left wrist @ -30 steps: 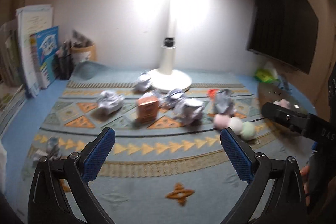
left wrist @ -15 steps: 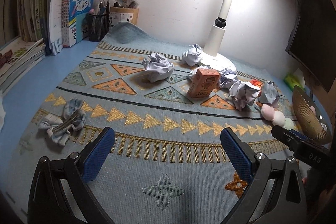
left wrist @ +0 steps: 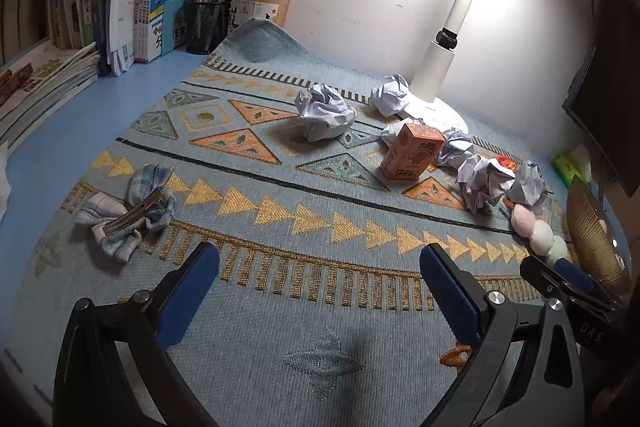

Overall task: Organize objects
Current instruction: 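Grasp a paper ball with the left tool while the right grasps another, then carry both paper balls to the glass bowl and open both tools, then move both tools back over the desk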

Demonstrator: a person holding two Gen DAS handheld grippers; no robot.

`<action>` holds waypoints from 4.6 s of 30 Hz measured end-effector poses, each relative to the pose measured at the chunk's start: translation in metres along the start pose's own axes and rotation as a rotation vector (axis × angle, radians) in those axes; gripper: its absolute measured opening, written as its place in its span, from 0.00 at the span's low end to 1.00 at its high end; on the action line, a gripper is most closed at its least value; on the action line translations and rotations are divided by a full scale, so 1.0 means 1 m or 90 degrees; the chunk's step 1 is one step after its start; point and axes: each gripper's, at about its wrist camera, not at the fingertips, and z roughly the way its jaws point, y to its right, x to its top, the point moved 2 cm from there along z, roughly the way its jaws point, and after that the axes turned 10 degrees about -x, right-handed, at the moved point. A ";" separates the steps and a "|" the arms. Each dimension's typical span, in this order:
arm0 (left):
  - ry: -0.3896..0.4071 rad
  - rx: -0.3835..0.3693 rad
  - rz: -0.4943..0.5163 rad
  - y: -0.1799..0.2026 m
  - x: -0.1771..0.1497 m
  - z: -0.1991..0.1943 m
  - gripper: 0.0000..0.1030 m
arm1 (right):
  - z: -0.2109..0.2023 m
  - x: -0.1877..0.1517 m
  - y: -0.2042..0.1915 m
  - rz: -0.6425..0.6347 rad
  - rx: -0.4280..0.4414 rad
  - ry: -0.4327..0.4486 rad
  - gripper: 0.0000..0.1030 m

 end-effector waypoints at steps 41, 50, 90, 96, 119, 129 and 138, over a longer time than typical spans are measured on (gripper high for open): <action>0.007 -0.031 0.027 -0.005 0.096 0.100 0.43 | 0.041 0.067 -0.023 -0.048 0.037 0.024 0.47; 0.011 -0.075 0.026 0.023 0.042 0.017 0.43 | -0.031 0.009 0.003 -0.042 0.099 0.001 0.47; -0.016 -0.076 0.093 0.048 -0.007 0.006 0.44 | -0.038 -0.026 0.027 0.046 0.123 -0.045 0.43; 0.006 -0.124 0.111 0.100 -0.002 -0.014 0.44 | -0.075 0.007 0.083 0.091 0.106 0.014 0.43; -0.087 -0.388 0.219 0.380 0.018 0.081 0.52 | -0.082 0.087 0.303 0.305 -0.079 0.057 0.61; -0.100 -0.393 0.213 0.362 0.004 0.083 0.71 | -0.078 0.060 0.309 0.333 -0.052 0.042 0.62; -0.055 -0.376 0.217 0.330 0.008 0.044 0.71 | -0.097 0.063 0.260 0.260 -0.029 0.052 0.62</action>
